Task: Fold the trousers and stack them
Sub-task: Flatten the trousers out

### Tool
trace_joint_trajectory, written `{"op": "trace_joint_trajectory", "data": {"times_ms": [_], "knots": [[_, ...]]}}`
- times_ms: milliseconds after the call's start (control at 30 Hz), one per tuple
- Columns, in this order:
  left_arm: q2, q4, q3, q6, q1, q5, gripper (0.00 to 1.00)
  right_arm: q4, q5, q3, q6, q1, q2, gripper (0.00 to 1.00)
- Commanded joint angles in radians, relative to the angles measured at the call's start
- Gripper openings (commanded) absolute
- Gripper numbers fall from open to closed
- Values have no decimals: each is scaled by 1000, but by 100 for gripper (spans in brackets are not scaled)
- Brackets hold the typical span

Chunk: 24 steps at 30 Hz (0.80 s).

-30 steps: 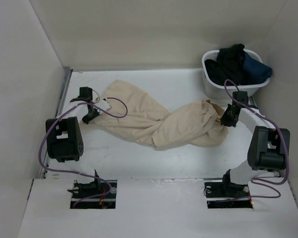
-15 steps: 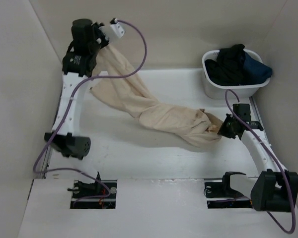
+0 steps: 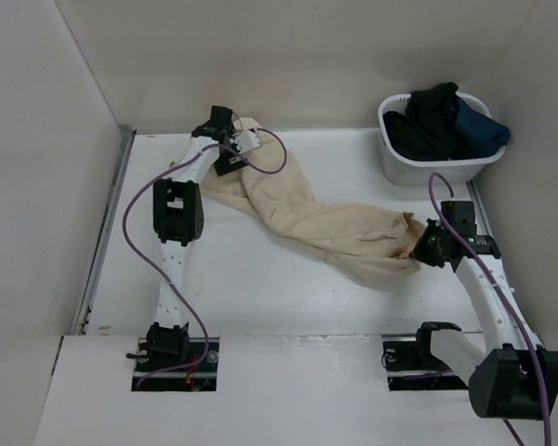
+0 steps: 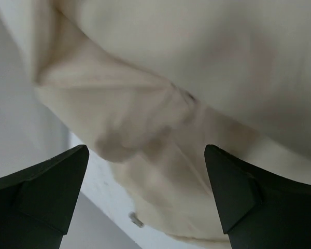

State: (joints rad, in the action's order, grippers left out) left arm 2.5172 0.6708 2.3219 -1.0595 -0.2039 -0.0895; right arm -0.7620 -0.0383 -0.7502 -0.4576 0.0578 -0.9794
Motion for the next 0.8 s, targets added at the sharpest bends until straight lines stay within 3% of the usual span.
{"op": "trace_joint_trajectory", "data": {"times_ms": [0,167,267,533,700,733,767], "knots": [[-414,-19,-111,47,120,86,100,0,-5,-37,-10,-6,-15,0],[-607,15,-494,-63,255,211,100,29,-9,-38,-15,-11,-28,0],[-617,-2,-678,-172,272,208,100,33,-9,-47,-4,-11,-56,0],[-466,-151,-684,-114,235,220,100,49,5,-74,4,-8,-102,0],[-399,-136,-687,-128,203,206,100,40,14,-89,0,32,-74,0],[-387,-131,-690,-132,199,198,98,38,8,-97,-1,37,-67,0],[-371,-131,-691,-134,196,186,83,38,5,-106,-3,38,-58,0]]}}
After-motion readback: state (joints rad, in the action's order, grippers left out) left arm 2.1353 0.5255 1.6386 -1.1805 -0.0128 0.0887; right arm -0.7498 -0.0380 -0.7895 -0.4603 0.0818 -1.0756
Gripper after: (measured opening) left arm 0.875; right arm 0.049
